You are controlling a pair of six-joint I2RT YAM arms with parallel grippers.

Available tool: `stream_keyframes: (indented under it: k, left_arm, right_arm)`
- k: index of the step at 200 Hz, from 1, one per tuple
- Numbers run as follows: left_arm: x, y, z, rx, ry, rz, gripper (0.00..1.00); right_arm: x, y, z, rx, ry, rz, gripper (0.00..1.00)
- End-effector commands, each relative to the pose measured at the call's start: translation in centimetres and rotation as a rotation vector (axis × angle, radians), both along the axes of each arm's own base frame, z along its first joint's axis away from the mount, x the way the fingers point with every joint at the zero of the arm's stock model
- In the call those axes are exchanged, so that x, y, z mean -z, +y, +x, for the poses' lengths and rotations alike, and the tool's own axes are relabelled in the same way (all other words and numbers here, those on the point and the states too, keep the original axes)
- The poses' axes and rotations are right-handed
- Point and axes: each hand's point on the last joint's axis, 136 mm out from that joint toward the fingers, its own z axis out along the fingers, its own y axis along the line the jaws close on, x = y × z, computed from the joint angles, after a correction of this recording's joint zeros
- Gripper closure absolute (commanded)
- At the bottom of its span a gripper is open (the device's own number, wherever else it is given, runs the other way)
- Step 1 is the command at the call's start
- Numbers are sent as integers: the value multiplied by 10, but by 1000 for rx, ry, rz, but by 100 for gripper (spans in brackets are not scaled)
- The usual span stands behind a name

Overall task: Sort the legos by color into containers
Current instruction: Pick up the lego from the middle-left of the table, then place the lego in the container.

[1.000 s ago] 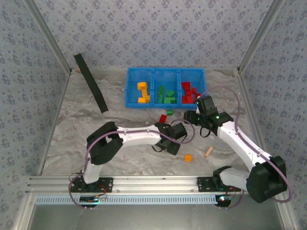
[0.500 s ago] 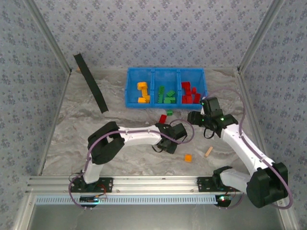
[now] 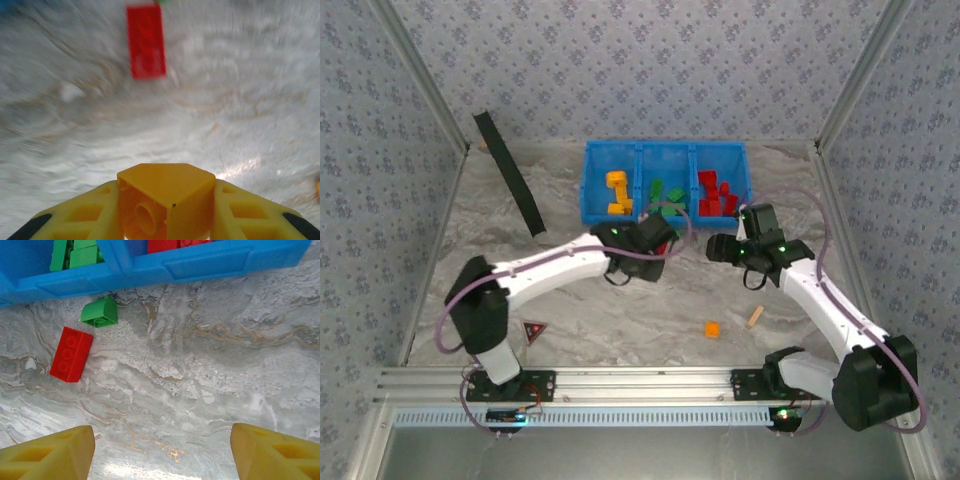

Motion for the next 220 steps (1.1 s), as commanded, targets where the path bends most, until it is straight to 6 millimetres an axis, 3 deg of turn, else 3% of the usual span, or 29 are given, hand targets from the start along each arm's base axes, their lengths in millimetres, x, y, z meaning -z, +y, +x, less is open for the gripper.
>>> stream_keyframes:
  k: [1, 42, 66, 101, 132, 138, 155, 177, 178, 188, 220]
  left_arm:
    - [-44, 27, 26, -10, -104, 12, 66]
    - [-96, 64, 93, -119, -232, -35, 66]
    - [-104, 83, 131, -177, -262, -24, 66]
    - [-85, 107, 189, -270, -279, 35, 66]
    - [-53, 110, 232, -300, -230, 69, 68]
    - [-56, 108, 242, -306, -241, 61, 68]
    - [-41, 107, 262, -311, -213, 64, 68]
    - [-22, 103, 279, -298, -177, 68, 69]
    - [-22, 103, 279, -297, -177, 69, 69]
    - [-17, 100, 284, -287, -176, 75, 69]
    - [2, 91, 292, -257, -148, 71, 68]
  right_arm:
    - [7, 22, 5, -27, 7, 7, 26]
    - [22, 68, 16, -49, 22, -15, 27]
    - [28, 95, 23, -36, 21, -24, 27]
    - [40, 121, 37, -5, 21, -67, 27]
    - [58, 138, 46, -6, 49, -104, 27]
    - [61, 142, 47, -8, 54, -106, 27]
    - [69, 150, 50, -13, 67, -116, 27]
    - [81, 150, 50, 2, 85, -162, 27]
    - [74, 154, 55, 5, 68, -149, 27]
    - [73, 157, 58, 8, 60, -153, 27]
    - [84, 160, 61, 16, 82, -173, 27]
